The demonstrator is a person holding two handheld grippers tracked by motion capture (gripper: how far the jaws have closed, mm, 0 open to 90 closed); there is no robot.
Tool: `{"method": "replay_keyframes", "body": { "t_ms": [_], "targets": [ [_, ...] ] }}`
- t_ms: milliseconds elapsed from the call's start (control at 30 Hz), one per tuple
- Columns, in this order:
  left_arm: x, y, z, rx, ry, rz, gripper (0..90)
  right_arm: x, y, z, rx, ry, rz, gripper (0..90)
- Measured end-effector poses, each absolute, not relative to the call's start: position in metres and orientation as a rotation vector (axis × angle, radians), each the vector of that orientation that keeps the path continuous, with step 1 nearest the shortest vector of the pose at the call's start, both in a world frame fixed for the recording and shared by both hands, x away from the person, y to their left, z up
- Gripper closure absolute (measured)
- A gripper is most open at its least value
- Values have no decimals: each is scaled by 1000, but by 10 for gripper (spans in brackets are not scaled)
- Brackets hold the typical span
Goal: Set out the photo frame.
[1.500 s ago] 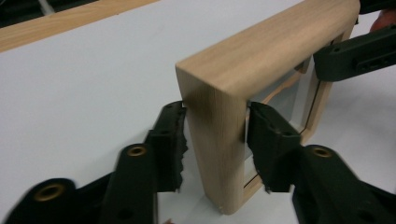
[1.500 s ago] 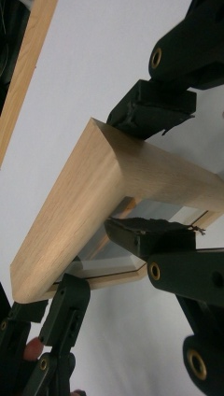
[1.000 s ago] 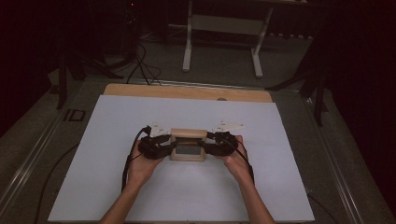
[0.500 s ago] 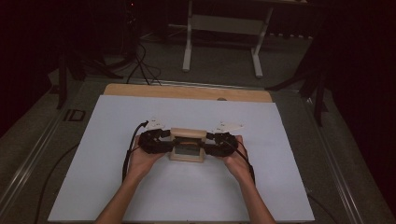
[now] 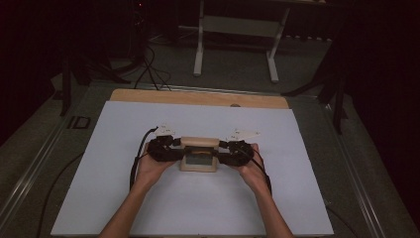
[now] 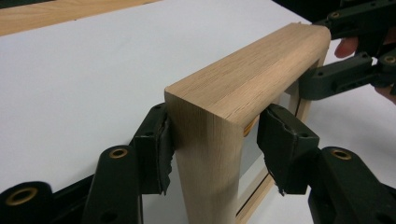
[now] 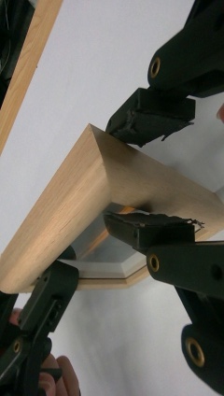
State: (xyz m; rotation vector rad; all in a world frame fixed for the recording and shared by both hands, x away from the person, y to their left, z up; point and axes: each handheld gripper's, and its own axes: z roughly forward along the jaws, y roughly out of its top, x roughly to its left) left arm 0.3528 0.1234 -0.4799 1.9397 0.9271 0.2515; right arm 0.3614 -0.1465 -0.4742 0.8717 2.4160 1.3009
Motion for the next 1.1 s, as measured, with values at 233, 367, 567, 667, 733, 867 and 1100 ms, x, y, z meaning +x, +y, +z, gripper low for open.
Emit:
{"method": "replay_keyframes", "body": {
  "t_ms": [233,367,567,667,733,867,1100],
  "targets": [
    [351,124,-479,1951,929,262,488,362,-145,-474,884,2409,1297,531],
    [353,125,-480,1955,920,250,490,362,-146,-474,885,2410,1293,536],
    [355,125,-480,1955,921,236,482,362,-145,-476,894,2416,1291,524],
    [355,124,-480,1946,927,219,441,362,-145,-477,889,2421,1290,493],
    [355,124,-480,1940,931,213,411,362,-145,-476,896,2419,1294,459],
    [355,127,-479,1935,934,210,383,362,-148,-476,915,2417,1307,414],
    [351,131,-476,1934,932,215,383,360,-151,-476,919,2415,1324,390]
  ]
}}
